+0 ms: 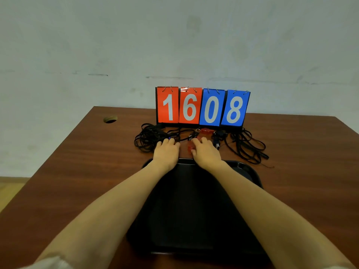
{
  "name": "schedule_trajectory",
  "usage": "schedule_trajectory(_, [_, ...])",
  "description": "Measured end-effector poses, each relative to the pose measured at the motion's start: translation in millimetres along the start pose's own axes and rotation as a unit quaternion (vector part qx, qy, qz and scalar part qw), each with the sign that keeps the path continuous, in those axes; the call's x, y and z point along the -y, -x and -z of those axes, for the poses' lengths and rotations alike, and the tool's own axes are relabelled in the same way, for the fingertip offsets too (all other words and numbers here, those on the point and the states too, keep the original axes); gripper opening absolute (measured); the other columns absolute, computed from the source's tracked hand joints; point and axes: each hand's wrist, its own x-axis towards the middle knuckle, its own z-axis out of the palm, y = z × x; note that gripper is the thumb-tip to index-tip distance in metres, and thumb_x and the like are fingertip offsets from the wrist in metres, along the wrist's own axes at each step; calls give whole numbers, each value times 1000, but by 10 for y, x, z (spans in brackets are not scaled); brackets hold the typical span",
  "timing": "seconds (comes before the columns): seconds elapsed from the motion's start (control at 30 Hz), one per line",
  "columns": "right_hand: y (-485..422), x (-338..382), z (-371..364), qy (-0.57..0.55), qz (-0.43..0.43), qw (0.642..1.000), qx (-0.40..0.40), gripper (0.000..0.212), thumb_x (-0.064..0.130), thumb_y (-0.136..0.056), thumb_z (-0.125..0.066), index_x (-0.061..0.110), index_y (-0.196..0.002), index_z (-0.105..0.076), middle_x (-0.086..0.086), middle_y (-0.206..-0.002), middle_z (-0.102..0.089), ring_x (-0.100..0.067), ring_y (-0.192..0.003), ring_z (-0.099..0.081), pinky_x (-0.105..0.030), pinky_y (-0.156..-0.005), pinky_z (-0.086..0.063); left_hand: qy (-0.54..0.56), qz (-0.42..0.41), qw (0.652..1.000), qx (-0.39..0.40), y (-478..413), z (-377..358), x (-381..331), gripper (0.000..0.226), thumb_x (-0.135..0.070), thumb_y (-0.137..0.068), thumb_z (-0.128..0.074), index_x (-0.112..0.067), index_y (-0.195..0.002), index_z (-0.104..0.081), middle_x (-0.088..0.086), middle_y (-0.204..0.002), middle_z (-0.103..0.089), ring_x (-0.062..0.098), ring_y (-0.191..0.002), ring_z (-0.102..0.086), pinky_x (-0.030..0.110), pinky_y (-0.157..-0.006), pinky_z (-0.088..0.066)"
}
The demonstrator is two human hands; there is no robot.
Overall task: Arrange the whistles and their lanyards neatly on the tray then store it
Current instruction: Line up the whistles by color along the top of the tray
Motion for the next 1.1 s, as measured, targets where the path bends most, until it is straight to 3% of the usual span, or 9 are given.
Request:
schedule_trajectory(0.13, [-146, 1, -103, 18, 18, 999, 28, 48, 31, -99, -42, 22, -145, -30, -11, -143, -37, -28, -129, -39, -41, -97, -45, 39, 56, 998, -17, -111, -81, 128, 44, -9, -92, -46, -9, -135, -38, 15, -133, -41, 33, -123, -41, 42, -99, -37])
schedule_trajectory(0.33, [-248, 29, -113, 1, 10, 1000, 24, 47, 22, -96, -45, 18, -142, -36, -9, -136, -46, -27, -125, -43, -39, -94, -44, 91, 123, 988, -34, -263, -147, 189, 42, -34, -95, -49, -7, -126, -40, 16, -125, -53, 34, -118, -49, 44, -97, -39])
schedule_trajectory(0.43, [-269, 40, -89, -9, -5, 1000, 29, 50, 15, -92, -48, 20, -141, -36, -9, -133, -48, -27, -120, -48, -39, -89, -47, 68, 134, 988, -28, -337, -135, 172, 37, -23, -95, -49, -5, -125, -40, 17, -124, -56, 35, -118, -51, 44, -99, -37])
schedule_trajectory(0.57, [-262, 59, -104, -5, -9, 1000, 14, 51, 11, -94, -46, 20, -143, -35, -10, -132, -49, -27, -117, -51, -38, -88, -49, 55, 104, 993, -9, -303, -76, 158, 40, -7, -89, -50, -4, -127, -36, 18, -118, -58, 36, -110, -55, 43, -96, -38])
schedule_trajectory(0.8, [-134, -21, 11, 63, 29, 998, 7, 52, 9, -94, -50, 18, -142, -32, -15, -132, -47, -31, -121, -46, -40, -93, -46, 5, 37, 999, -28, -71, 37, 210, 56, 2, -87, -47, -4, -139, -25, 19, -125, -49, 35, -106, -56, 40, -92, -41])
schedule_trajectory(0.93, [72, -153, 160, 113, 67, 991, -23, 53, 9, -92, -55, 17, -139, -34, -14, -132, -44, -29, -123, -42, -38, -92, -47, -33, 34, 999, -23, 25, 76, 256, 55, 0, -85, -50, -6, -136, -30, 18, -131, -47, 35, -123, -43, 44, -105, -32])
schedule_trajectory(1.1, [364, -280, 340, 109, 61, 991, -44, 56, 6, -90, -55, 16, -140, -34, -11, -130, -46, -26, -119, -45, -33, -87, -48, 41, 14, 998, -38, 93, 215, 220, 57, -3, -85, -53, -12, -138, -35, 13, -131, -45, 32, -123, -40, 42, -107, -29])
